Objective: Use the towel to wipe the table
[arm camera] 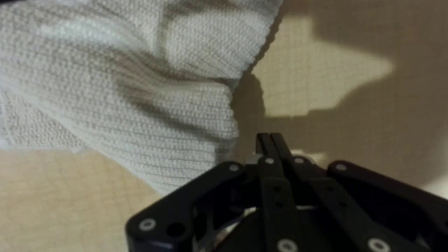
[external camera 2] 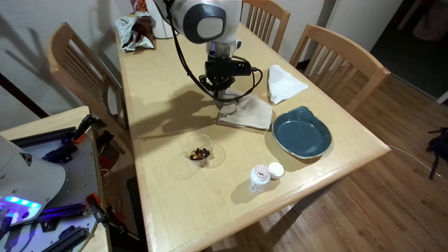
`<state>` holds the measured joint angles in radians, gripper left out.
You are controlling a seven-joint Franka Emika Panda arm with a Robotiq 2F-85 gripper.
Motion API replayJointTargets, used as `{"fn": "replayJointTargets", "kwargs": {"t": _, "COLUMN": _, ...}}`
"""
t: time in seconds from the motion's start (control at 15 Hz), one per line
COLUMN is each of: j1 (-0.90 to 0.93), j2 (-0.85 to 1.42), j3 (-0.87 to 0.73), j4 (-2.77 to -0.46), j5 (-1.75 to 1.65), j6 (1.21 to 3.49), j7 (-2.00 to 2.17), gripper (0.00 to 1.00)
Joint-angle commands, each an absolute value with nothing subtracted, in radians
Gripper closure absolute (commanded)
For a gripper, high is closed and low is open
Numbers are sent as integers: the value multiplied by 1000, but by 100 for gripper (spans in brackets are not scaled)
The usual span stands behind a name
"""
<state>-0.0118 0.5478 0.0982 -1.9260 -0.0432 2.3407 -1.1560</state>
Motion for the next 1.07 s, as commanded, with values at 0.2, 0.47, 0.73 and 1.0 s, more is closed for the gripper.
{"fn": "replayJointTargets", "kwargs": {"t": 0.2, "j1": -24, "j2": 548, "j3": 116, "j4": -1923, "j5": -57, "j6": 2318, "j7": -1185, "gripper": 53}}
{"fn": "replayJointTargets", "kwargs": {"t": 0.47, "j1": 42, "j2": 469, "j3": 140, "j4": -1967, "j5": -56, "j6": 2263, "j7": -1095, "gripper": 30}}
{"fn": "replayJointTargets", "kwargs": {"t": 0.73, "j1": 110, "j2": 408, "j3": 187, "j4": -1968, "j5": -65, "j6": 2191, "j7": -1005, "gripper": 3}}
{"fn": "replayJointTargets", "kwargs": {"t": 1.0, "j1": 162, "j2": 362, "j3": 208, "j4": -1947, "j5": -64, "j6": 2112, "j7": -912, "gripper": 0}}
